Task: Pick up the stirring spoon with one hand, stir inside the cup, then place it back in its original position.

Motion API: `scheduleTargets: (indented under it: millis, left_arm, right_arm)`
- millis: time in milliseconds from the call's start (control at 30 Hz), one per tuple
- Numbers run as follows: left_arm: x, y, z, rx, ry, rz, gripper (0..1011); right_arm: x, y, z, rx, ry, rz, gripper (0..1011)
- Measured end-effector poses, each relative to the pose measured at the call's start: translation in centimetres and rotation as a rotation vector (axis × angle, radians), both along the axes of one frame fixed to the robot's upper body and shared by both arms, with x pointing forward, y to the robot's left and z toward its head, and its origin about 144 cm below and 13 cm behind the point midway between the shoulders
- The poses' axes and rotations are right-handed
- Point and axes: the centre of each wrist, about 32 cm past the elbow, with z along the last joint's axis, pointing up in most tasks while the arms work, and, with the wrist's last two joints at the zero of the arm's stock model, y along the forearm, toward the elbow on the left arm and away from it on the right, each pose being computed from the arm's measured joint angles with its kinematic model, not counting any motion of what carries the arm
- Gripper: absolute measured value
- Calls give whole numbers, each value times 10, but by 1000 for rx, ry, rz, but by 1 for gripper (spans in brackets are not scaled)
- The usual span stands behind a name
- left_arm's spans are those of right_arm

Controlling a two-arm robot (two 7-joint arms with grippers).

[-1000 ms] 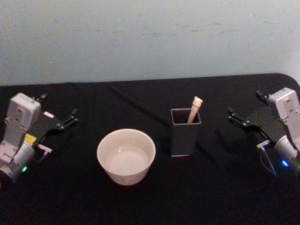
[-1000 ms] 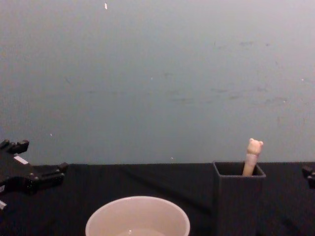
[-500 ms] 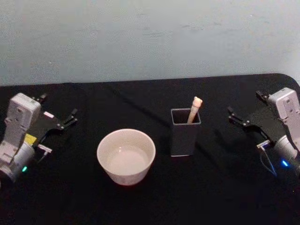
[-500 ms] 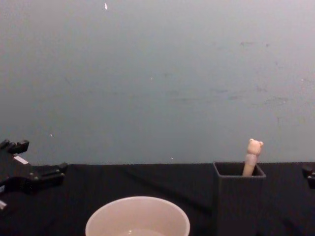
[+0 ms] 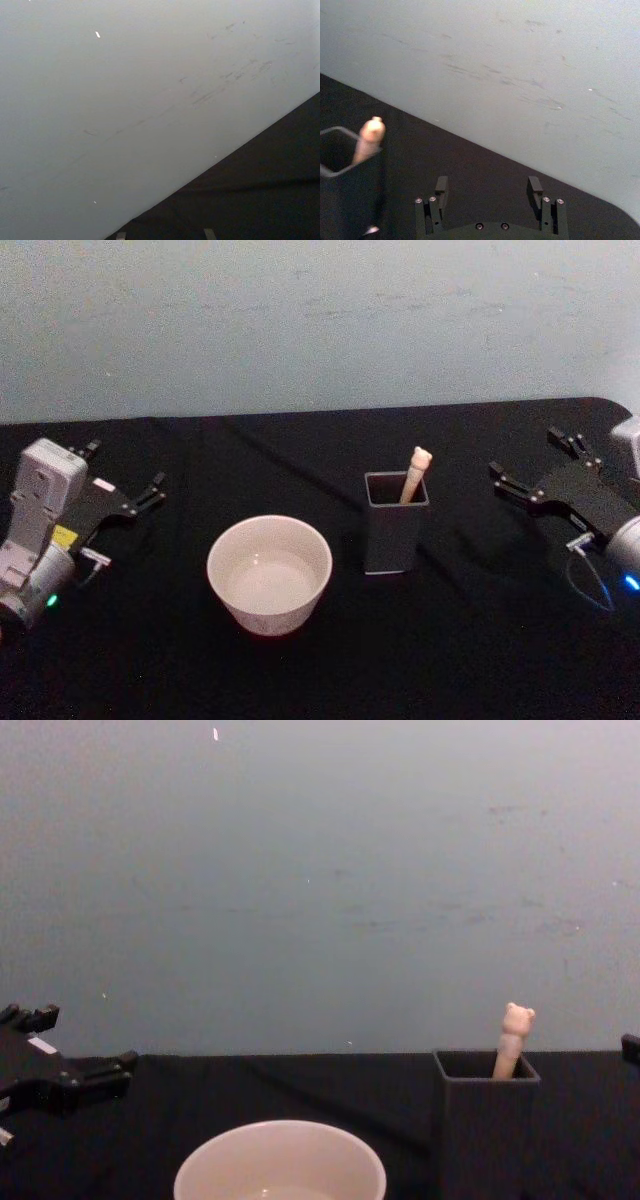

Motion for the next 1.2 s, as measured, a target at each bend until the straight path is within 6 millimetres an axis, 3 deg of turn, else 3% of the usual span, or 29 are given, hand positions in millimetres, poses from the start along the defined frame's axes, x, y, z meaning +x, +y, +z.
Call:
scheduleTargets:
  millis: [267, 600, 1200]
  left_arm:
    - [0, 0, 0, 0, 0, 0, 1001]
    - [0, 0, 0, 0, 0, 0, 1001]
    - [0, 0, 0, 0, 0, 0, 1001]
  right_arm:
    - [-17, -15, 11, 67, 30, 124, 1003]
    - [-30, -3, 14, 109, 65, 233, 1002]
    - [1, 29, 16, 207, 175, 281, 1002]
